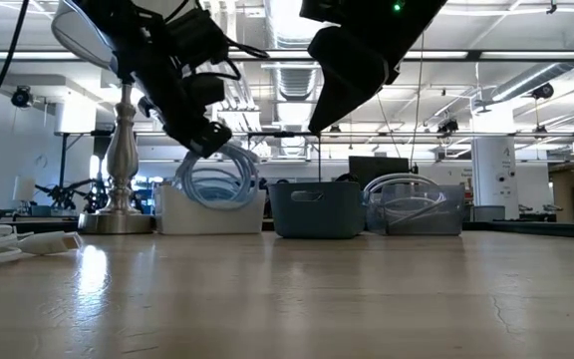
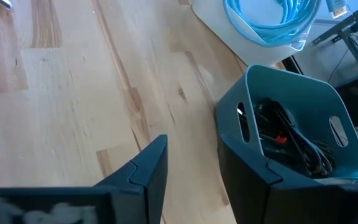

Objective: Pick & Place USB Port
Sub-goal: Put the blue cable into the white bin

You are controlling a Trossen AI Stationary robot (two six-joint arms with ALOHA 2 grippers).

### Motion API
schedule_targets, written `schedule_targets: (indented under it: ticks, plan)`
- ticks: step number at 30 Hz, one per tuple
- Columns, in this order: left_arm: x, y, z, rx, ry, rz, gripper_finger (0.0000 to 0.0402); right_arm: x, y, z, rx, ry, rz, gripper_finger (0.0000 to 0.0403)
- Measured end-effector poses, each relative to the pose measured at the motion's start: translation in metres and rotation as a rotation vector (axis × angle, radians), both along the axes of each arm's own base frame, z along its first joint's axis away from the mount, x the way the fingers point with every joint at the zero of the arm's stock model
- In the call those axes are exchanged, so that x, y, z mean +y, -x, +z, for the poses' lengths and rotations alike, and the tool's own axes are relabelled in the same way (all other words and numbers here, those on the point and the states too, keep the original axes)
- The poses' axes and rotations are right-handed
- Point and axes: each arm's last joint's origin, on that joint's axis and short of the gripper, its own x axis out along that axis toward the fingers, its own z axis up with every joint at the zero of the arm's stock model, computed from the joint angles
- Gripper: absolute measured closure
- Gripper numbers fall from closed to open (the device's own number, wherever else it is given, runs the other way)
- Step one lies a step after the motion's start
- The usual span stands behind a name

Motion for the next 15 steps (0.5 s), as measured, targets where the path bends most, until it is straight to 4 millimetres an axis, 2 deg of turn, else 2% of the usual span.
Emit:
schedule_targets:
  ticks: [6,15]
  plan:
    - [0.0003,-0.0032,0.0079,-0.030,-0.021,0.007,0.0346,0.0000,0.0000,-0.0001,0.000,0.000,0.000,0.0268]
    - [0.0012,-0.0017,0.0094,0.005,-0.079,0.050,0.0346,0.0000,0.0001,-0.0003,0.000,0.000,0.000,0.0268]
